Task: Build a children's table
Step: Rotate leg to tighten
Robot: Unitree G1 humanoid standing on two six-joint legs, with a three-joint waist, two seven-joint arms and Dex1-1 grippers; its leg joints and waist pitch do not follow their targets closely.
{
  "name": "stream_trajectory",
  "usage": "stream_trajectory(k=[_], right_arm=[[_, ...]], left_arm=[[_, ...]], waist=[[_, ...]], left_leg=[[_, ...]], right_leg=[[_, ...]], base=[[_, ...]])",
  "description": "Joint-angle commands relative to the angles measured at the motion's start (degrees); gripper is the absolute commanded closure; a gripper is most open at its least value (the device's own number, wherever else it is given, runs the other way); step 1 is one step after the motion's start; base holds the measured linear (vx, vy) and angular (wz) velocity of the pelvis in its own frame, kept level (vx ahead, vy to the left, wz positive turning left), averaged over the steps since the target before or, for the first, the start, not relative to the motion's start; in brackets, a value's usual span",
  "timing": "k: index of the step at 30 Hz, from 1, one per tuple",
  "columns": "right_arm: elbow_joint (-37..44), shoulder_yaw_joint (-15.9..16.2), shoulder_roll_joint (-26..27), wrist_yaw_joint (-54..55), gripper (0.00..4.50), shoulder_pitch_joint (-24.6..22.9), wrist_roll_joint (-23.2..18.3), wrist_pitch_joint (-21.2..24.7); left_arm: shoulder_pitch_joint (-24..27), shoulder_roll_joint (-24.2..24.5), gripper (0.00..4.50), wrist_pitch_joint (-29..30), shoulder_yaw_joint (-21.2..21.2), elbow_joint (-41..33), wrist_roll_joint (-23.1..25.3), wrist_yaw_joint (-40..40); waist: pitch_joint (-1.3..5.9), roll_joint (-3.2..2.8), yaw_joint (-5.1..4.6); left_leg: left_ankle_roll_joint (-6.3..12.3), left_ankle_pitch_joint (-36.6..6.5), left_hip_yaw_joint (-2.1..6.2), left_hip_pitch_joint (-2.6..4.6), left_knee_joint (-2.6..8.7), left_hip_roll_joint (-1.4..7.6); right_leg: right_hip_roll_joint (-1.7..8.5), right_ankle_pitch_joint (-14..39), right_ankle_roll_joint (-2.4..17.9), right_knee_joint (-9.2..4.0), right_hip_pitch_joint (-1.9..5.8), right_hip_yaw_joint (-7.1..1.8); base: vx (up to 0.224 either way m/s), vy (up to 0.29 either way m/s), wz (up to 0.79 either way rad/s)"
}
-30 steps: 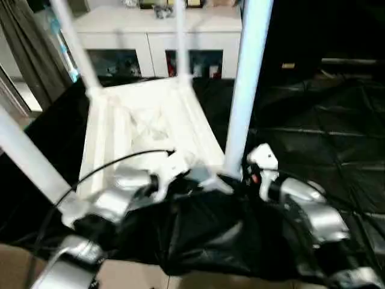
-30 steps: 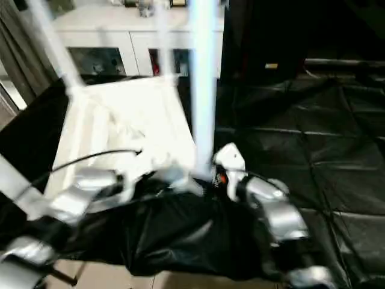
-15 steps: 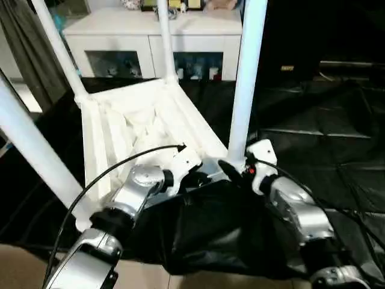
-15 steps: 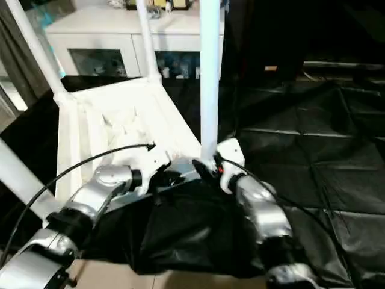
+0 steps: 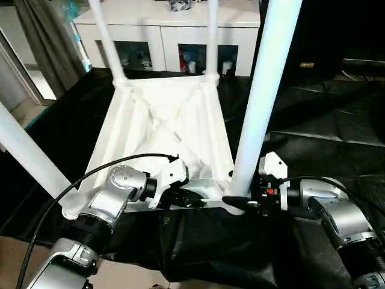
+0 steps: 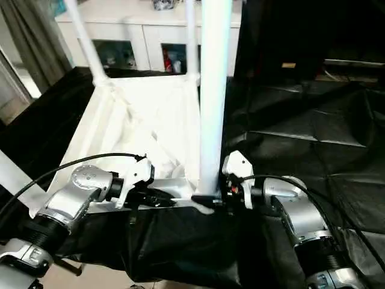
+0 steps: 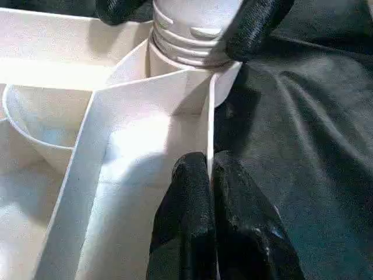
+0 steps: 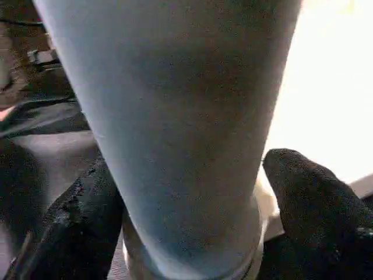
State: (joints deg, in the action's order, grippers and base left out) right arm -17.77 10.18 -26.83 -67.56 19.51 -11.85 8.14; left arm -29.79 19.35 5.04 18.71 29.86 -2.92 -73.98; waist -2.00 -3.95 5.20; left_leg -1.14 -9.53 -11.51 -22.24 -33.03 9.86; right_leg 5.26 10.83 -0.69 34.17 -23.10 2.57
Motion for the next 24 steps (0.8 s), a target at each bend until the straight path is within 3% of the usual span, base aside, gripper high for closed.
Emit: stream_trajectory(k=[1,7,15,21,22,23,24], right_arm=[[0.91,0.79,-0.67,-1.09,0.67,0.03,-0.15,-0.63],[1.25,1.55,0.72,-1.38,1.01,0.15,-0.73,0.62],[0.66,0.63,2.91,3.43,1.53,-1.42,-0.14,1.29],[-5.27,-2.51,9.18,19.6,1.77,-0.34,3.5,1.78],[-7.22,-3.34,12.61,26.73,1.77,0.19,4.57,2.34],[-8.29,-3.78,14.61,31.12,1.77,0.68,5.22,2.58],[-8.64,-3.96,15.34,32.79,1.77,0.84,5.47,2.67]], left_arm=[[0.77,0.14,4.5,0.32,1.05,-1.1,-2.37,-3.54],[0.68,0.33,4.5,0.42,-0.04,-1.08,-2.23,-3.01],[0.59,-1.46,4.5,-0.14,-1.35,0.57,-1.34,2.33],[-1.8,-5.84,4.5,-0.2,-3.44,5.23,0.95,13.99],[-3.01,-8.48,4.5,-0.24,-4.2,7.31,1.74,19.47],[-3.61,-9.93,4.5,-0.1,-4.39,8.2,2.19,22.11],[-3.79,-10.47,4.5,-0.04,-4.42,8.46,2.36,23.05]], waist=[[3.28,1.59,-0.16],[3.11,1.7,-0.38],[3.16,1.55,-0.35],[2.6,1.41,-1.65],[2.55,0.88,-2.09],[2.46,1.18,-2.63],[2.52,0.53,-2.77]], left_leg=[[6.01,-10.82,1.17,1.06,3.01,3.27],[3.68,-13.66,1.31,1.23,3.41,3.34],[4.05,-12.24,1.25,1.1,3.24,3.2],[0.2,-18.94,1.75,1.45,3.95,2.95],[-0.4,-20.47,1.84,1.64,4.0,2.86],[-1.05,-22.23,1.89,1.74,4.06,2.73],[-1.38,-22.79,2.11,1.84,4.15,2.68]], right_leg=[[3.02,10.2,14.34,-3.73,2.34,-1.75],[3.04,13.91,13.22,-4.08,2.24,-1.89],[3.06,11.05,13.67,-3.93,2.32,-1.93],[3.14,22.6,10.64,-5.09,1.95,-1.83],[3.13,23.9,10.3,-5.24,1.65,-1.9],[3.04,25.48,9.9,-5.5,1.59,-1.78],[3.12,26.72,9.09,-5.56,1.61,-1.8]], base=[[0.0,0.0,0.0],[0.0,0.0,0.0],[0.0,0.0,0.0],[0.0,0.0,0.0],[0.0,0.0,0.0],[0.0,0.0,0.0],[0.0,0.0,0.0]])
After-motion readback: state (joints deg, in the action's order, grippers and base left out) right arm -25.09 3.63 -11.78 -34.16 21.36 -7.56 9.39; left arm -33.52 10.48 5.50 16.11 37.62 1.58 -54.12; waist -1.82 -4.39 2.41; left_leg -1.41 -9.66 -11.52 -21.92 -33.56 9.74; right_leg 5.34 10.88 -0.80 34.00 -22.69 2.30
